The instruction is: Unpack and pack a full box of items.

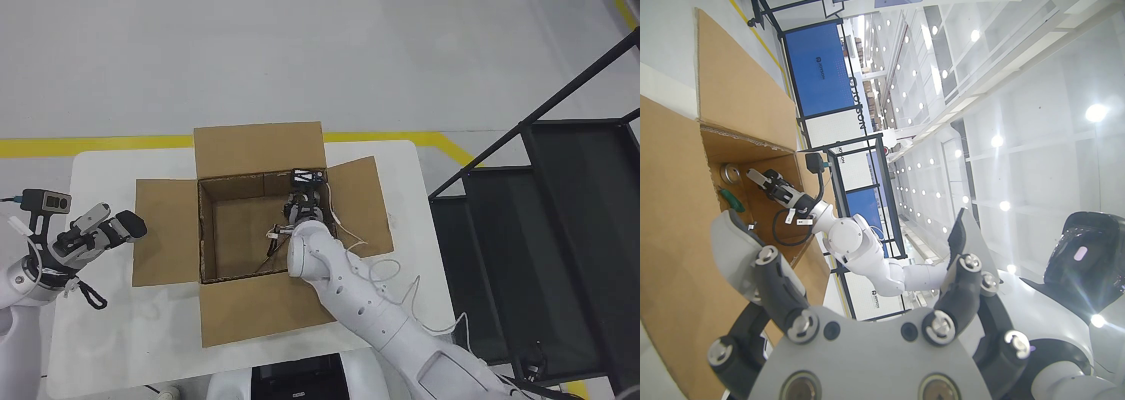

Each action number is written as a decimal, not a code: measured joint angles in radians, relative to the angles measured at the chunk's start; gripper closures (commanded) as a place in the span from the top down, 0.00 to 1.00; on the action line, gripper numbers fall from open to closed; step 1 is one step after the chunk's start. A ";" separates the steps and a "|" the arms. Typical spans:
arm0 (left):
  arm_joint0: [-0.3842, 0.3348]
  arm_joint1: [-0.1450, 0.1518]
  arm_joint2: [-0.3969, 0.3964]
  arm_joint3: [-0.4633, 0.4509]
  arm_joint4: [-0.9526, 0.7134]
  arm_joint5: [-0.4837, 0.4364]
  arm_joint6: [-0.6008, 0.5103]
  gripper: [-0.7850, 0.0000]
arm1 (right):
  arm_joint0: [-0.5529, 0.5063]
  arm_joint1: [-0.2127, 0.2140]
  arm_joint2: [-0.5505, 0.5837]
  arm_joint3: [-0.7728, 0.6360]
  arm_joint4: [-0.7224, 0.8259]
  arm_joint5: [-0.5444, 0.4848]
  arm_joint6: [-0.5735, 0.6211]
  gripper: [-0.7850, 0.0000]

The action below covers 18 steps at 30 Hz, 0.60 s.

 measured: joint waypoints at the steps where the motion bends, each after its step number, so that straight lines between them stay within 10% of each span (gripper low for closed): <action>1: 0.000 0.000 0.000 0.000 0.000 0.000 0.000 1.00 | 0.003 -0.005 -0.007 0.008 -0.002 0.017 -0.008 0.21; 18: 0.000 0.000 0.000 0.000 0.000 0.000 0.000 1.00 | 0.117 -0.092 -0.037 0.235 0.123 0.140 -0.079 0.25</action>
